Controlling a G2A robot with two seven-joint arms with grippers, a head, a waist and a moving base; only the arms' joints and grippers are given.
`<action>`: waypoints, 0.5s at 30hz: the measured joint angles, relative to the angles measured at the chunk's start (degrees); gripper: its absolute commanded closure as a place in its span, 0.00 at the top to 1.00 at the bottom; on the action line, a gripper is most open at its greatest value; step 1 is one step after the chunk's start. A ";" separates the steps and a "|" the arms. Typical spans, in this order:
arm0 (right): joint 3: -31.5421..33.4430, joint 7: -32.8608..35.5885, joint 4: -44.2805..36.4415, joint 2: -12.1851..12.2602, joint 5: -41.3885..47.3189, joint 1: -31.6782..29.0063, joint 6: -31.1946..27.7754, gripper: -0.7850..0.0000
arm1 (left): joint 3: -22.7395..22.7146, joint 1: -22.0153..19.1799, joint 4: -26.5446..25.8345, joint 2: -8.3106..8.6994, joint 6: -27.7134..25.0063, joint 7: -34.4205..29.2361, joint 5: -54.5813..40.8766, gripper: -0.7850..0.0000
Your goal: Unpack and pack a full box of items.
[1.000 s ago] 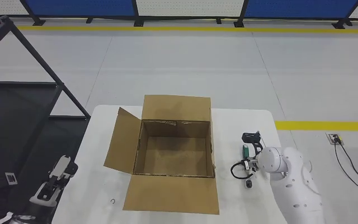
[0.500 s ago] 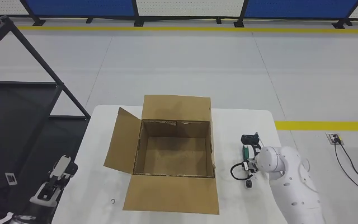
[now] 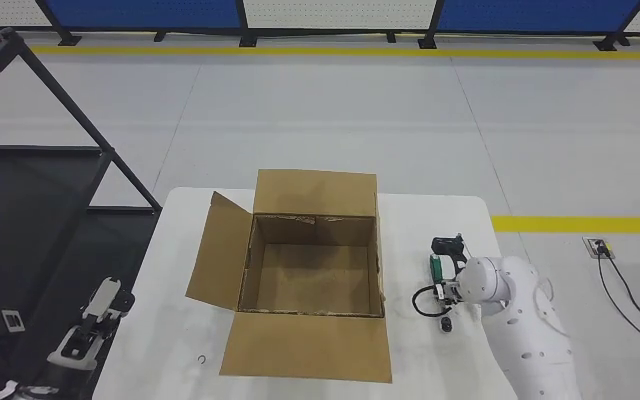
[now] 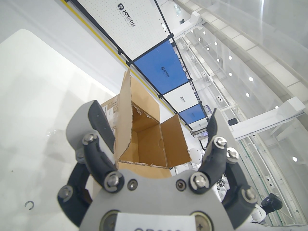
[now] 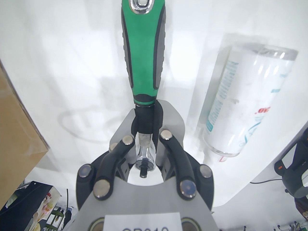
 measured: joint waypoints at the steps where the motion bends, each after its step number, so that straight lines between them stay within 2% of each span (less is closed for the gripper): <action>1: 0.68 -0.29 -1.60 0.16 0.37 -0.46 0.05 0.00 | -0.10 0.01 0.05 0.00 -0.06 0.01 -0.11 1.00; 6: 4.71 -1.34 -13.03 0.95 1.56 -4.08 1.42 0.00 | -0.36 0.06 0.16 -0.02 -0.34 0.01 -0.60 1.00; 10: 8.51 -3.29 -28.62 1.47 3.33 -9.09 2.56 0.00 | -0.38 0.03 0.27 -0.03 -0.73 -0.04 -1.04 1.00; 15: 8.40 -5.52 -44.60 1.67 2.33 -12.38 3.35 0.00 | -1.34 0.48 0.91 -0.14 -1.66 0.46 -2.69 1.00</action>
